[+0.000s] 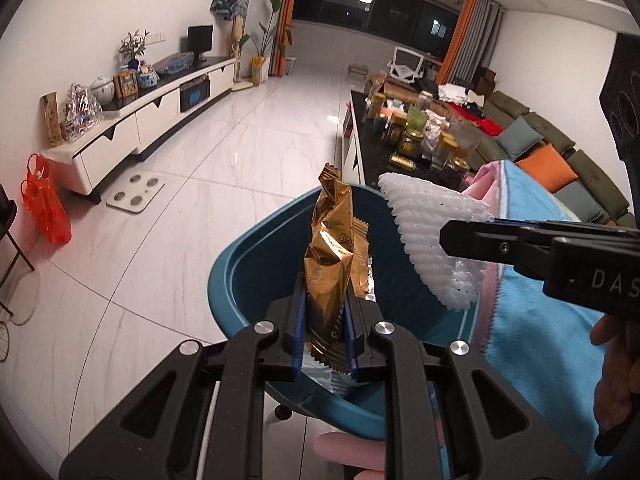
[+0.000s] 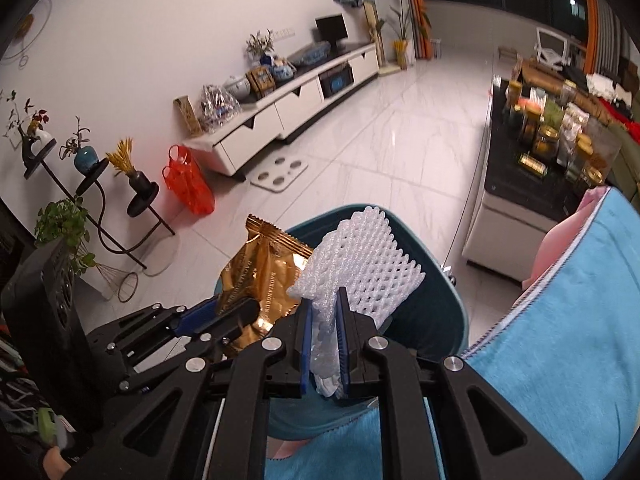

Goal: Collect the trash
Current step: 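Carry gold wrapper and foam net to the teal bin and open both grippers, then move both tools back over the table toward the remaining trash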

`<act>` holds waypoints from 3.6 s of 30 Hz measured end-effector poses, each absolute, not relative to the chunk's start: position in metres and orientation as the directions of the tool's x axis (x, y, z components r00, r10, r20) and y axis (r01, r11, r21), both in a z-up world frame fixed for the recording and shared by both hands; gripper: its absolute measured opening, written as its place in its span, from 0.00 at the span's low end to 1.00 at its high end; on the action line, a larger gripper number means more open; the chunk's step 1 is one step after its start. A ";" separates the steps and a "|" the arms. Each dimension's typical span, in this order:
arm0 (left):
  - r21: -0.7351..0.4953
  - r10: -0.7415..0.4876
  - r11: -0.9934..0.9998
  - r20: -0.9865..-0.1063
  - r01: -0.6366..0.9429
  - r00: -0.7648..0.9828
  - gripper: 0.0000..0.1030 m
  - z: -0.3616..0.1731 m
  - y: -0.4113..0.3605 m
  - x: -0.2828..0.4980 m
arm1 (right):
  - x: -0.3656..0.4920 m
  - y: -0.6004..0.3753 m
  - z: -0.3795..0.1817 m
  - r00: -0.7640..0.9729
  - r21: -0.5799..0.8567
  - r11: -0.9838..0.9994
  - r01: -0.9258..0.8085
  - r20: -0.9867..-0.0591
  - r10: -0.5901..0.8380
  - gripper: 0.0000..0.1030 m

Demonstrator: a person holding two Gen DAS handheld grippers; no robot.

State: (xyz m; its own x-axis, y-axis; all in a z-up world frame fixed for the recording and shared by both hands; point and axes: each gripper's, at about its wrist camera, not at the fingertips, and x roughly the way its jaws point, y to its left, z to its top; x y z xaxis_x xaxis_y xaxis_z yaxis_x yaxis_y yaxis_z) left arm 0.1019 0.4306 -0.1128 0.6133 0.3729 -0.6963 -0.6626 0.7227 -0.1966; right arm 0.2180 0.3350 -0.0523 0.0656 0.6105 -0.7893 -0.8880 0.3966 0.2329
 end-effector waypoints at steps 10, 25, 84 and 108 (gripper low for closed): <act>-0.185 0.356 0.721 -0.727 -0.667 0.587 0.19 -0.145 0.443 0.133 | 0.224 0.345 -0.073 0.023 0.258 0.413 -0.873 -0.825 0.564 0.13; -0.168 0.420 0.692 -0.698 -0.702 0.580 0.49 -0.139 0.442 0.118 | 0.231 0.341 -0.068 0.037 0.273 0.428 -0.861 -0.807 0.590 0.31; -0.137 0.134 0.973 -0.324 -0.186 0.937 0.95 0.030 0.074 0.050 | 0.133 -0.101 -0.005 0.844 0.021 0.912 -0.409 -0.371 0.387 0.93; -0.082 -0.063 0.996 -0.440 0.030 0.896 0.95 0.005 0.009 0.154 | 0.165 -0.185 -0.032 0.864 -0.007 0.977 -0.214 -0.468 0.185 0.93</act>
